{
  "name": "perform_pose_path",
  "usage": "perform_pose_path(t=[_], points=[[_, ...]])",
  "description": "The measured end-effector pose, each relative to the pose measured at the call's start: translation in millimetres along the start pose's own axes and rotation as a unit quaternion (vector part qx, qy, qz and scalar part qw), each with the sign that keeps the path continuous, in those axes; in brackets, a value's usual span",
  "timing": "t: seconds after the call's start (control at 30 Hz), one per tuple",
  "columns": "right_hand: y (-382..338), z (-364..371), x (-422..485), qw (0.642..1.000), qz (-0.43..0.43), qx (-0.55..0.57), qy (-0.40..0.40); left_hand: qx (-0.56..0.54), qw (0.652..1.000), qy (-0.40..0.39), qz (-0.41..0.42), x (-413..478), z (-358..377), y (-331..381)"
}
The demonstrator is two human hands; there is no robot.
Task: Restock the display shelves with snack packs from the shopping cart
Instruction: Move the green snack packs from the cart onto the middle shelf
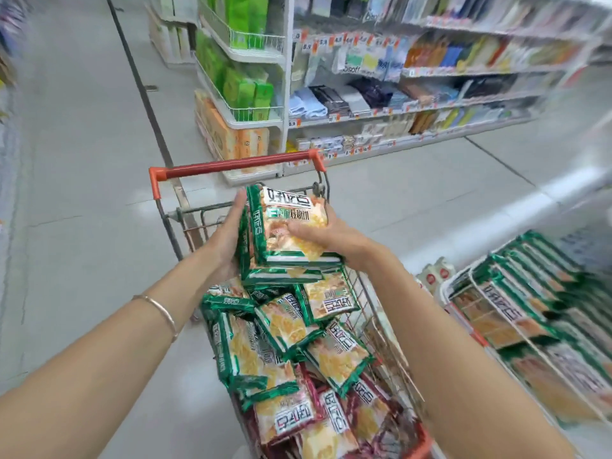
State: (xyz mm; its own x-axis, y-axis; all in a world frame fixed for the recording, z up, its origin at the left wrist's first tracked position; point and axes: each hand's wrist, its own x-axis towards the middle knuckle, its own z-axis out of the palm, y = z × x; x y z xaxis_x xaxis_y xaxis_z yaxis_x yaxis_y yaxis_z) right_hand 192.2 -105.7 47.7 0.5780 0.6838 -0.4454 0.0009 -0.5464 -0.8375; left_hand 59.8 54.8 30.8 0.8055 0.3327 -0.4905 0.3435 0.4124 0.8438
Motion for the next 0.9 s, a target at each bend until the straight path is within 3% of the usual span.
perform_pose_path(t=[0.17,0.33,0.47,0.73,0.9], points=[[53,-65,-65,0.990,-0.029,0.108,0.085,0.111,0.985,-0.133,-0.020,-5,108,7],[110,-140,-161,0.952,0.029,0.235,0.195,0.154,0.969,-0.193,-0.012,-13,237,-8],[170,-188,-261,0.907,0.071,0.349,0.224,0.177,0.948,-0.263,-0.023,-38,345,-42],[303,-257,-418,0.810,0.053,0.423,0.402,0.336,0.875,-0.349,0.022,-103,544,-125],[376,-277,-446,0.779,0.075,0.325,0.531,0.459,0.803,-0.361,0.115,-96,610,-159]])
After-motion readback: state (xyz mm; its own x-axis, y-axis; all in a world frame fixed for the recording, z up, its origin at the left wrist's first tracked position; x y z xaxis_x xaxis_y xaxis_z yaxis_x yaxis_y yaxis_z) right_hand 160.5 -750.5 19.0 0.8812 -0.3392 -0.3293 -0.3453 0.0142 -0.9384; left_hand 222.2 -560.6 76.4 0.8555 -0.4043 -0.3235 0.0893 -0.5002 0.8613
